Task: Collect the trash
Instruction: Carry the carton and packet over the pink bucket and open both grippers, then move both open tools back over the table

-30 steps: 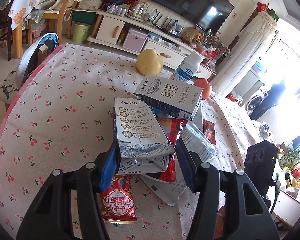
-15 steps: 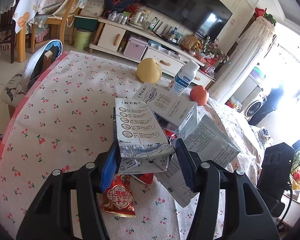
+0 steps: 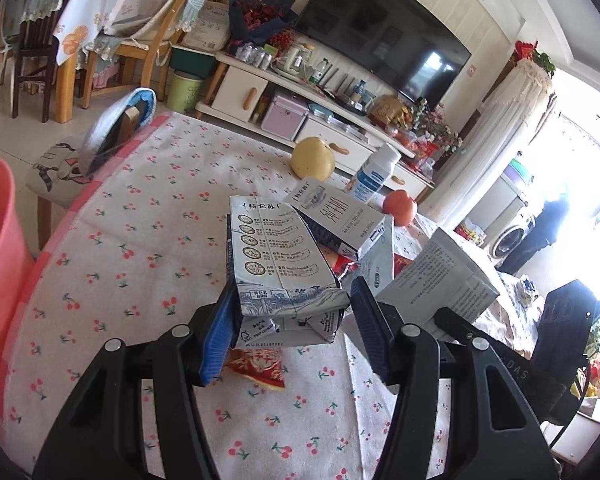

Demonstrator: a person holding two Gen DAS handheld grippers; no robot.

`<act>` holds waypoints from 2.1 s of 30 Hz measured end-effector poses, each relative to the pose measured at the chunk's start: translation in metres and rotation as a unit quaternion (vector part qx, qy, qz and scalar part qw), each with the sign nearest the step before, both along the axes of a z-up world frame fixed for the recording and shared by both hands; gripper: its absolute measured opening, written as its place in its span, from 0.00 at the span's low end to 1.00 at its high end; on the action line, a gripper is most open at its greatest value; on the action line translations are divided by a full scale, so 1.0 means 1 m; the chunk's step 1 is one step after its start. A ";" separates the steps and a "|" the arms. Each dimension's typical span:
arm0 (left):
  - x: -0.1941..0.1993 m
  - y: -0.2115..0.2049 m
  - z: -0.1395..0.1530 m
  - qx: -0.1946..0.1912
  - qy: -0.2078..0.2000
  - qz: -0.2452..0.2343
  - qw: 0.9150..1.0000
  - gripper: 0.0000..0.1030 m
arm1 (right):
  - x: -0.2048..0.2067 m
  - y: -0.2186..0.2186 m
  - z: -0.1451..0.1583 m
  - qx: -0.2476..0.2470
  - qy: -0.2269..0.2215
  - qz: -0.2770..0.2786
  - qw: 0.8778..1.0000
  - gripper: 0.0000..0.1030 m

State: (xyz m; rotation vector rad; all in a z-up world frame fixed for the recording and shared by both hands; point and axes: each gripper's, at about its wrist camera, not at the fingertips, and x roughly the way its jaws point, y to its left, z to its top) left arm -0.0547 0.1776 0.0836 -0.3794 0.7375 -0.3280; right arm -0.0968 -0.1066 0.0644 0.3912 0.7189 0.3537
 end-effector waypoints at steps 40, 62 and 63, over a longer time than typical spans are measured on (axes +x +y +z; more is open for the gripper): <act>-0.043 0.230 0.008 -0.026 -0.012 0.411 0.911 0.56 | 0.021 0.327 0.097 -0.013 -0.092 0.253 0.963 0.15; -0.041 0.259 -0.011 -0.036 0.020 0.455 0.890 0.72 | 0.044 0.356 0.031 -0.005 -0.018 0.251 0.968 0.70; -0.038 0.255 -0.010 -0.023 0.017 0.449 0.893 0.75 | 0.043 0.350 0.033 -0.010 -0.022 0.244 0.969 0.74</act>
